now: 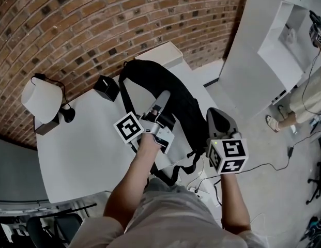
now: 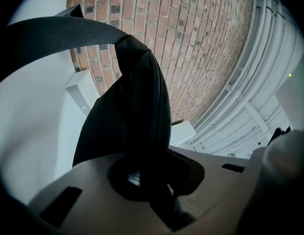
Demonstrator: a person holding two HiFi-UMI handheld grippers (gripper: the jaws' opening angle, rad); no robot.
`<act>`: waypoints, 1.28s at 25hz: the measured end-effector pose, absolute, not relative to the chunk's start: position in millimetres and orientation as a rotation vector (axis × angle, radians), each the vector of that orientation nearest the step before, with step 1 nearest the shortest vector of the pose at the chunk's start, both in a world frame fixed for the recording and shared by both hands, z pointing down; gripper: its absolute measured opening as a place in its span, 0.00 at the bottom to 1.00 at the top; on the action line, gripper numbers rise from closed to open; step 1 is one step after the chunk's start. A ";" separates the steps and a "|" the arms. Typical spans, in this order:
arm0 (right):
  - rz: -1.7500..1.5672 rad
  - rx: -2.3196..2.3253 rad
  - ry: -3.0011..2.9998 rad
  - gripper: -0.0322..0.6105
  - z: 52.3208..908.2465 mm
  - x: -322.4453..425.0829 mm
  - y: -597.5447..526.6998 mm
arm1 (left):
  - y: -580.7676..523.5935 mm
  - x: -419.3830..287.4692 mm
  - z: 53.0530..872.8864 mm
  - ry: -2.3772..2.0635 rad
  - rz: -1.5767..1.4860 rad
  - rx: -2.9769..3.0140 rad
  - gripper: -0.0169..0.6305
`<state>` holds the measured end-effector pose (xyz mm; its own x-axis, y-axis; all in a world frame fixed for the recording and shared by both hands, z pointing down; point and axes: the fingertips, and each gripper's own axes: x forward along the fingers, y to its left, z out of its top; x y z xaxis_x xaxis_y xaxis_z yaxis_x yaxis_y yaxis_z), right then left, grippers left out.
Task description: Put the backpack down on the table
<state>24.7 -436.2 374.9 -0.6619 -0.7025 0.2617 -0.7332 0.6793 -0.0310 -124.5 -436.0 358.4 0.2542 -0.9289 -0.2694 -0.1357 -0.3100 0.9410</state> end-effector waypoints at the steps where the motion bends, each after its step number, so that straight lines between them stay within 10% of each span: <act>1: 0.196 1.157 -2.661 0.05 376.1 23.7 -439.0 | -439.2 -126.3 361.4 -1.000 -1.148 1.654 0.10; 32: 0.316 1.209 -2.488 0.05 434.5 7.5 -508.4 | -535.3 -130.8 451.6 -0.868 -1.016 1.558 0.10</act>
<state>7.5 -508.4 434.5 -0.5713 -0.7121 0.4081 -0.7915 0.6096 -0.0444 -130.8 -535.3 451.6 0.3796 -0.9085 -0.1747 -0.0314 -0.2013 0.9790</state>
